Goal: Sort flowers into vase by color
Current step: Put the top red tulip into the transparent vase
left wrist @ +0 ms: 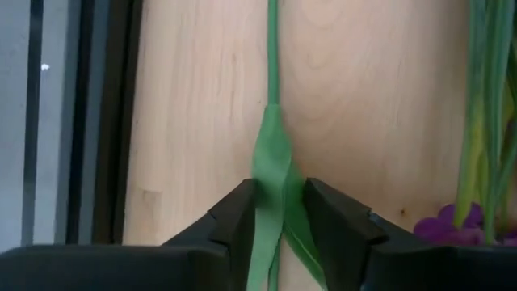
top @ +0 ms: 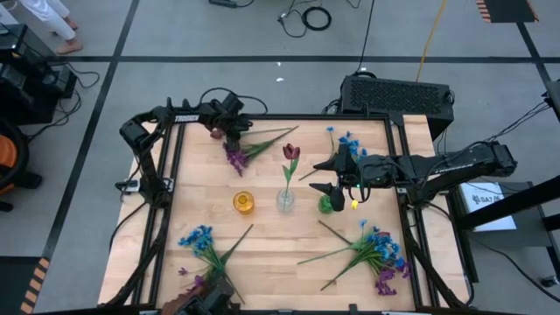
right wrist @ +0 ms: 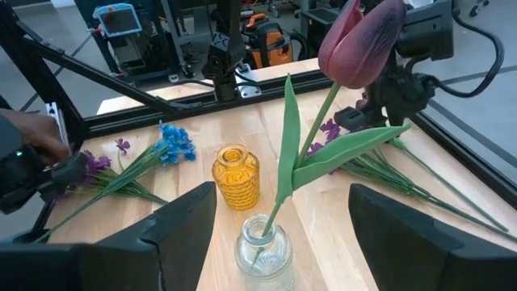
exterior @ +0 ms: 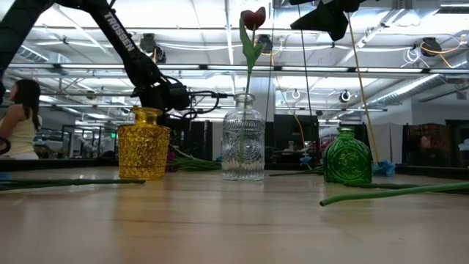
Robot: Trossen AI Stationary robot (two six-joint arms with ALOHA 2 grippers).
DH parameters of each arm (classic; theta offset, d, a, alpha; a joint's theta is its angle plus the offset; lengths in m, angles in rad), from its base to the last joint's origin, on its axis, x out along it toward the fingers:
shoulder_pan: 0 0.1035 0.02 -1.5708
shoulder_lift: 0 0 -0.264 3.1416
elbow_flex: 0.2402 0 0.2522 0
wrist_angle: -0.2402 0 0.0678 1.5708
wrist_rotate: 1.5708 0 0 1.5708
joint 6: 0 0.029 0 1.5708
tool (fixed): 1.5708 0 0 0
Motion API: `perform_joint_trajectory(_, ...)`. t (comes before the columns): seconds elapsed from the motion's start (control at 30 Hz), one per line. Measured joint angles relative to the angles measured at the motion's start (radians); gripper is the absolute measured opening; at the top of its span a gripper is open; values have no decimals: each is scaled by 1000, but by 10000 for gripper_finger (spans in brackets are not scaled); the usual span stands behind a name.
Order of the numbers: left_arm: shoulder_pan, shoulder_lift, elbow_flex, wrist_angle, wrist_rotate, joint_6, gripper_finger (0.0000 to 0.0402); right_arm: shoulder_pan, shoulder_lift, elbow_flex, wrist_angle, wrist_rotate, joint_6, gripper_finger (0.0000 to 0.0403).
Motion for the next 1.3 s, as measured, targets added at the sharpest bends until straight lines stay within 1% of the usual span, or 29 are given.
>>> perform_joint_trajectory(0.07, -1, 0, 0, -1, -2, 0, 89, 0, 0, 0, 0, 0, 1, 274)
perform_joint_trajectory(0.23, -1, 0, 0, -1, -5, -2, 15, 0, 0, 0, 0, 0, 3, 274)
perform_joint_trajectory(0.4, -7, -4, 0, -3, -11, -46, 8, 0, 0, 0, 1, 0, 3, 274)
perform_joint_trajectory(0.5, -15, -36, -2, -31, -42, -73, 4, 0, 0, 0, 1, 0, 3, 274)
perform_joint_trajectory(0.67, -56, -138, -2, -88, -179, -81, 3, 0, 0, 0, 1, 0, 3, 274)
perform_joint_trajectory(0.87, -152, -299, -2, -154, -374, -120, 2, 0, 0, 0, 18, 11, -3, 274)
perform_joint_trajectory(1.2, -413, -563, -2, -242, -781, -251, 2, 15, 0, 0, 200, 42, -88, 274)
perform_joint_trajectory(1.27, -467, -606, -2, -244, -838, -265, 2, 31, 0, 0, 228, 72, -111, 274)
perform_joint_trajectory(1.3, -490, -626, -2, -247, -844, -265, 2, 41, 0, 0, 240, 91, -123, 274)
